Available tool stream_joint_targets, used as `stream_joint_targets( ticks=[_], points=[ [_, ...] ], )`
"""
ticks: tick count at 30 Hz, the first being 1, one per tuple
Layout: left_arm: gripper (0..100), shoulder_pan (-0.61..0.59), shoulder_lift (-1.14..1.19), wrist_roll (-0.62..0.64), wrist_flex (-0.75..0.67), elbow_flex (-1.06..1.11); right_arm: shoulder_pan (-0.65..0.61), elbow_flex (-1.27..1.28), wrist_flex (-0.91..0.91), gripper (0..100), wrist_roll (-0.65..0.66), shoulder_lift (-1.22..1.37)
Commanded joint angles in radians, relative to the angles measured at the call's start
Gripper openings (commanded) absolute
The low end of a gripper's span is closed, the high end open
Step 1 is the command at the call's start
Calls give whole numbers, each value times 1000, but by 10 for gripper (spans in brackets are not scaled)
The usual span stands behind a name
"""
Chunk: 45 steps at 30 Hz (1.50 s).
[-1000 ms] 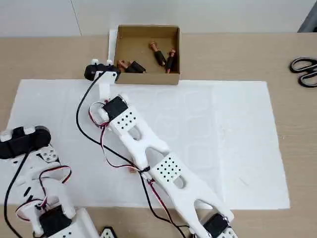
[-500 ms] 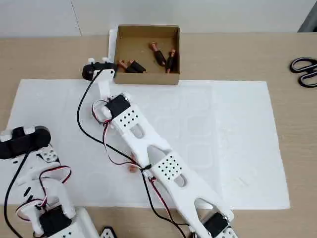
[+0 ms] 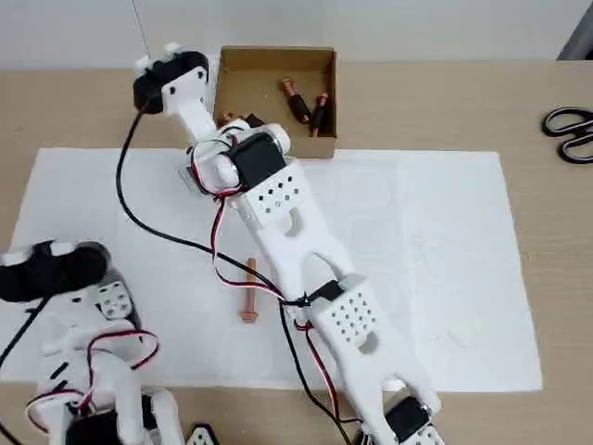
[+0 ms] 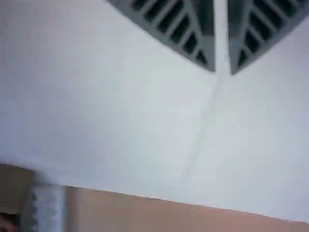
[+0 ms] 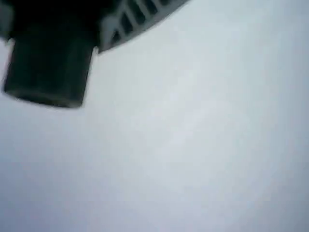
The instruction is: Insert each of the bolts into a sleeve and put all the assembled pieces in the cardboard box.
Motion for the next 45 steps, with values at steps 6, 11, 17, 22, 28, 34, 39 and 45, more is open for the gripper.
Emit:
stream_joint_targets(
  ticks=[6, 11, 17, 22, 28, 34, 39, 45],
  points=[
    [7, 31, 634, 23, 183, -409, 82, 575, 1, 2, 18, -572],
    [7, 52, 1000, 110, 313, -619, 208, 655, -13, 3, 14, -819],
    [7, 348, 1332, 114, 497, -788, 280, 727, -8, 3, -97, -938],
    [7, 542, 1545, 135, 517, -914, 214, 905, -12, 4, -143, -1020],
    [8, 557, 1771, 290, 519, -1027, 191, 1042, -15, 5, -140, -1196],
    [63, 563, 1893, 293, 520, -1072, 272, 1250, -51, 5, -138, -1392],
    [206, 563, 1895, 376, 519, -1072, 343, 1547, -136, 5, -137, -1607],
    [225, 565, 1904, 399, 505, -1072, 358, 1990, -338, 5, -133, -1957]
  ],
)
